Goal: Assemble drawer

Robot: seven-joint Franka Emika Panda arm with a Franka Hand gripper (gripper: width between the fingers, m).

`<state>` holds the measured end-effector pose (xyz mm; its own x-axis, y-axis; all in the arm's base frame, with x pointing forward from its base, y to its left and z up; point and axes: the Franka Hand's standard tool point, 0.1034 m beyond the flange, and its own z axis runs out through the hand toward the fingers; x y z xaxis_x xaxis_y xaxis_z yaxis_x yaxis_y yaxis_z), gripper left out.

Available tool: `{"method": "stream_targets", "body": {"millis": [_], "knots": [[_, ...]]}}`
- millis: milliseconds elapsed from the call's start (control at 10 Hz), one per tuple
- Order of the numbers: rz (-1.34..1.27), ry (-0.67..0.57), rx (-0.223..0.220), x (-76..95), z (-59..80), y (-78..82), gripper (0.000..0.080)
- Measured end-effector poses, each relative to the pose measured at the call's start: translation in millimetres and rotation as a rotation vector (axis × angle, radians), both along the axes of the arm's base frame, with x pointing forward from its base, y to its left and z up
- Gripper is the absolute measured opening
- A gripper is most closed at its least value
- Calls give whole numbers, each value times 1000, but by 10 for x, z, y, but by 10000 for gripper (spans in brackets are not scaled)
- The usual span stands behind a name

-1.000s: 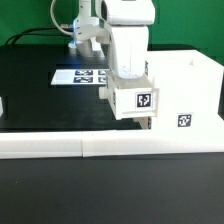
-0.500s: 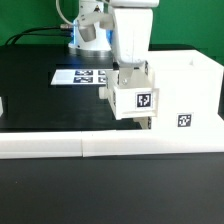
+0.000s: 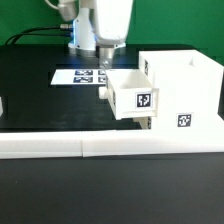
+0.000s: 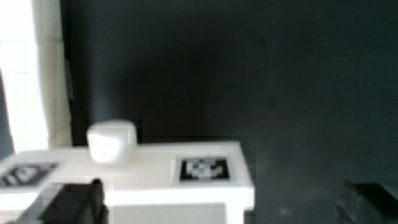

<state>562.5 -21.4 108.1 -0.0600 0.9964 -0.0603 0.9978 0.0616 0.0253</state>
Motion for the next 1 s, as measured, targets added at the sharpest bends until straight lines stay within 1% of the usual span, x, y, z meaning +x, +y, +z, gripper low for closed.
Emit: {"method": "stream_targets", "body": {"millis": [100,400,500,600,700,800,900,1000], "knots": [[-1,-3,-3,-7,34,-103,649],[-6,-1,-1,-14,18,-127,649],[8,6,34,-16,-38,-167,649],[-3,23,75,-5,-174,-203,649],[-4,24,125,64,-222,-204,649],[-9,26,165,76,-246,-221,649],[-46,36,188,70,-298,-201,649],[-61,42,187,79,-323,-93,649]]}}
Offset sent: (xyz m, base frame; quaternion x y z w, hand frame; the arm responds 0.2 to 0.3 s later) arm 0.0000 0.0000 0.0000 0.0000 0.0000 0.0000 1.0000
